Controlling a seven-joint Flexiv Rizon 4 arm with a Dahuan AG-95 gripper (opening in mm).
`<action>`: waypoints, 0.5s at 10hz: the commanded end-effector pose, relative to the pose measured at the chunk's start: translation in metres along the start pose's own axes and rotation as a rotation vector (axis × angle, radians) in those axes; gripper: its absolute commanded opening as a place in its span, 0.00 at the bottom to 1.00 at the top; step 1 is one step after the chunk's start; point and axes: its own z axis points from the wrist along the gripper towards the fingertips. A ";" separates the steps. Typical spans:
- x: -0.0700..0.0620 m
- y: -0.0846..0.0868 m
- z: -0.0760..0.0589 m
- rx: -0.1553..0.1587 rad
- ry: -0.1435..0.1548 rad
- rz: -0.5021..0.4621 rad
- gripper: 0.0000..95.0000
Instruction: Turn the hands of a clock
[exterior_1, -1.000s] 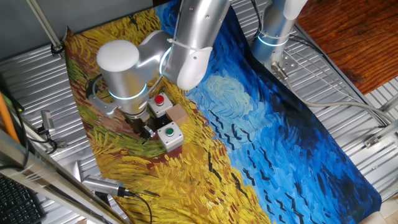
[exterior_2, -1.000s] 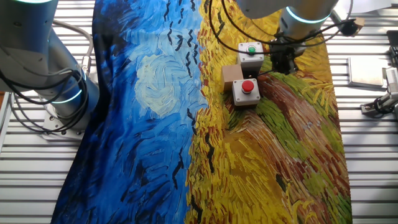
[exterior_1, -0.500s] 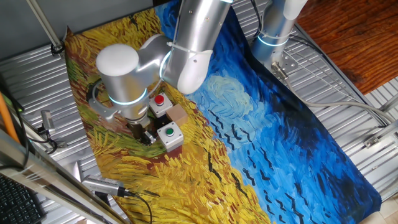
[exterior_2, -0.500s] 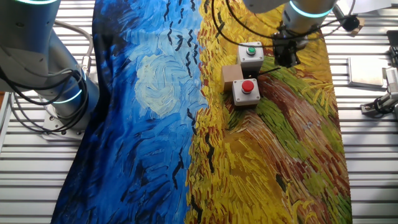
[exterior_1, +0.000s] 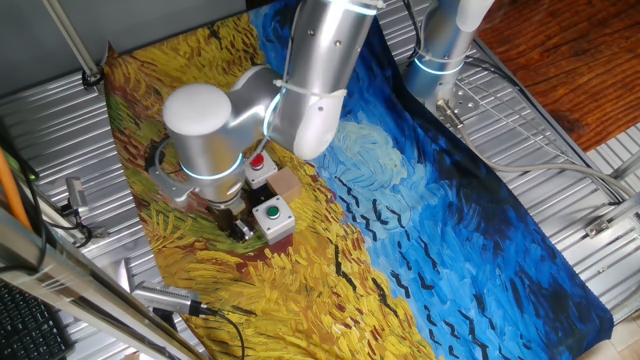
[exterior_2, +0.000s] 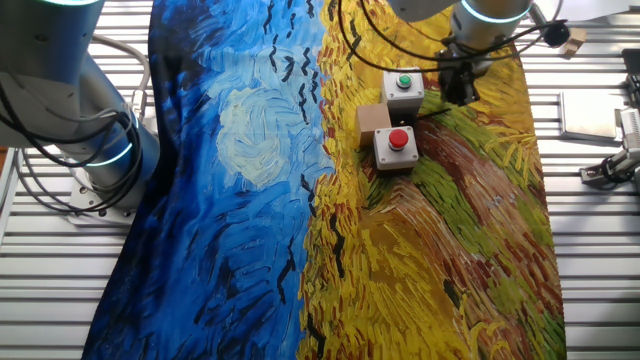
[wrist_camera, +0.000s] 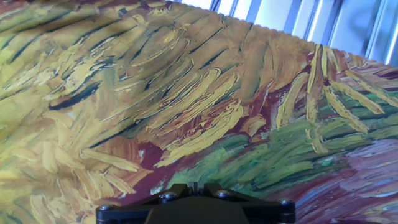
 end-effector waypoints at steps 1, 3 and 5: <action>0.003 -0.007 0.001 0.004 0.001 -0.018 0.00; 0.007 -0.015 0.001 0.012 0.004 -0.033 0.00; 0.014 -0.027 0.002 0.024 0.006 -0.051 0.00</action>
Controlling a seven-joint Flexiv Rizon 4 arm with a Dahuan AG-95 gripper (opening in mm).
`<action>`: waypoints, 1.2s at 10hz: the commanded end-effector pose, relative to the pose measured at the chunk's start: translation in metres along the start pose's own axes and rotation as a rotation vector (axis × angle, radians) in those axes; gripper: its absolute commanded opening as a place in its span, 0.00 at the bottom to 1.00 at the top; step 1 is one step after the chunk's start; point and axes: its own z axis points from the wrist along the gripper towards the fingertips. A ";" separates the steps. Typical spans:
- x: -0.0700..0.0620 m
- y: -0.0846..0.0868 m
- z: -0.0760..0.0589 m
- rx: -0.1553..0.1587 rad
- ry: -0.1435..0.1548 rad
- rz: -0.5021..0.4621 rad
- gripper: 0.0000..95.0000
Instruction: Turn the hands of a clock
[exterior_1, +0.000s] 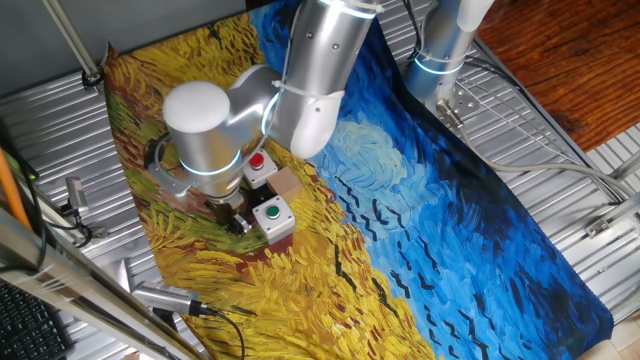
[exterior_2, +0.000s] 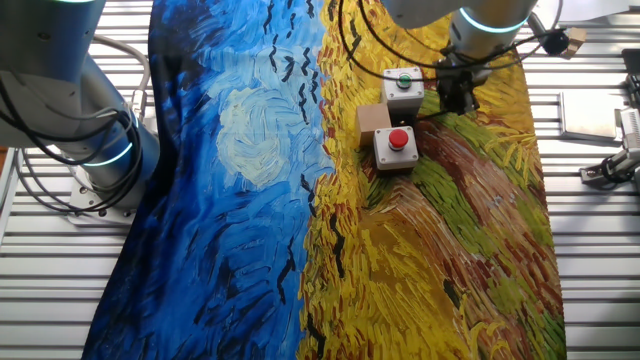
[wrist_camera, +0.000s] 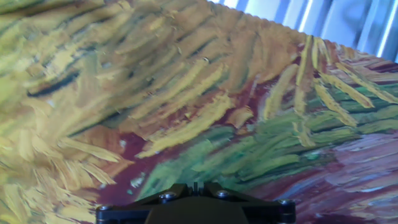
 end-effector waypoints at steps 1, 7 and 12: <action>0.005 -0.007 0.000 0.004 0.000 -0.011 0.00; 0.008 -0.016 -0.004 0.017 0.004 -0.025 0.00; 0.014 -0.024 -0.007 0.025 0.008 -0.039 0.00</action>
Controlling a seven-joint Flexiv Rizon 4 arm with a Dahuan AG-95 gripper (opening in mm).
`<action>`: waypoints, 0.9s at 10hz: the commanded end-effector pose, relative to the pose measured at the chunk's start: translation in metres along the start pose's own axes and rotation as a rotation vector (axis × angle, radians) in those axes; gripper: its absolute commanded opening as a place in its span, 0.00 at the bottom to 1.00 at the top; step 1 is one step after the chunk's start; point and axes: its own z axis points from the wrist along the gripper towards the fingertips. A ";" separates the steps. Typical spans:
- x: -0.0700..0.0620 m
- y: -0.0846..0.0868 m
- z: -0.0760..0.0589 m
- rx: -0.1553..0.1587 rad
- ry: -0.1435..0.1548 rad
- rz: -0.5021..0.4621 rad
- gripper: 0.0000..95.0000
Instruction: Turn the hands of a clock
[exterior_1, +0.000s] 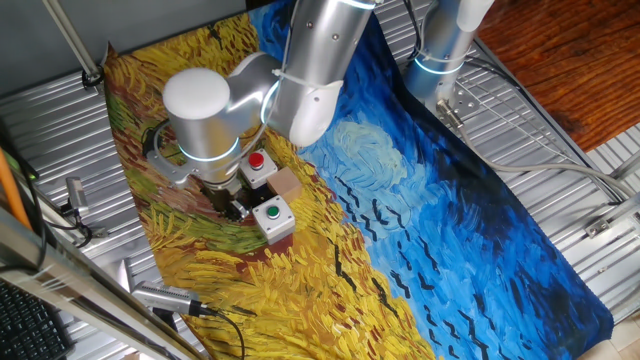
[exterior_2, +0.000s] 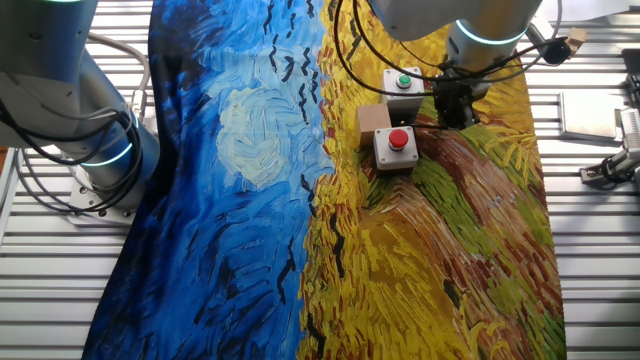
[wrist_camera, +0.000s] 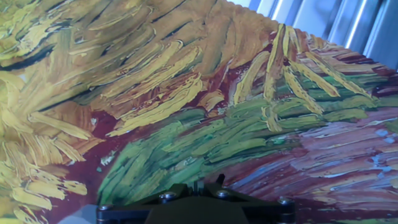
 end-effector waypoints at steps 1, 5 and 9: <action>0.002 -0.002 -0.001 0.004 0.004 -0.004 0.00; 0.010 -0.010 0.000 0.011 0.005 -0.021 0.00; 0.013 -0.014 -0.003 0.015 0.010 -0.025 0.00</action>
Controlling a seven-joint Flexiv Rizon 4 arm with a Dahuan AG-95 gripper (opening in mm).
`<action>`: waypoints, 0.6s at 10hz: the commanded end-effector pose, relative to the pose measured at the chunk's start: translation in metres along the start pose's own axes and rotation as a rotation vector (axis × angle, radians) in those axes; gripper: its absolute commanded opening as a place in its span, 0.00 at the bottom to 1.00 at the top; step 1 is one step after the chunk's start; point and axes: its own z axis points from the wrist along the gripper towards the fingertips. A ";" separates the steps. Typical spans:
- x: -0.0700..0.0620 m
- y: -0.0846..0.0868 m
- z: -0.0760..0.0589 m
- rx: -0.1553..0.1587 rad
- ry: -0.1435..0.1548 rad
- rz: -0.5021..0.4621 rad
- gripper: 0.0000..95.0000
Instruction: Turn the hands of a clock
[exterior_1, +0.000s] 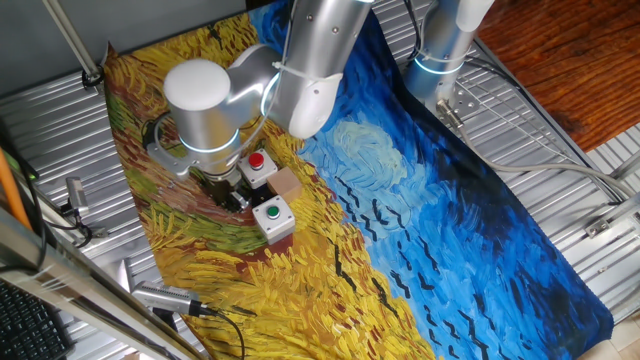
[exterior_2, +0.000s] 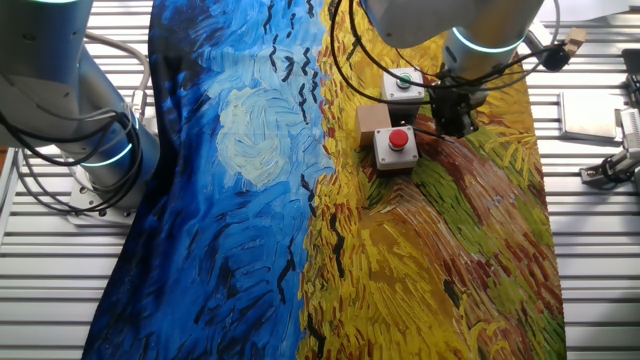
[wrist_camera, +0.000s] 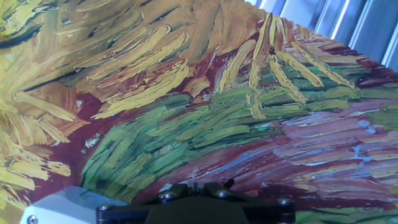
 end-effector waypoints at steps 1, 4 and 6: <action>0.001 -0.001 -0.001 0.000 0.001 -0.003 0.00; 0.000 0.000 0.000 -0.001 0.001 -0.008 0.00; 0.000 0.000 0.000 0.006 0.003 -0.011 0.00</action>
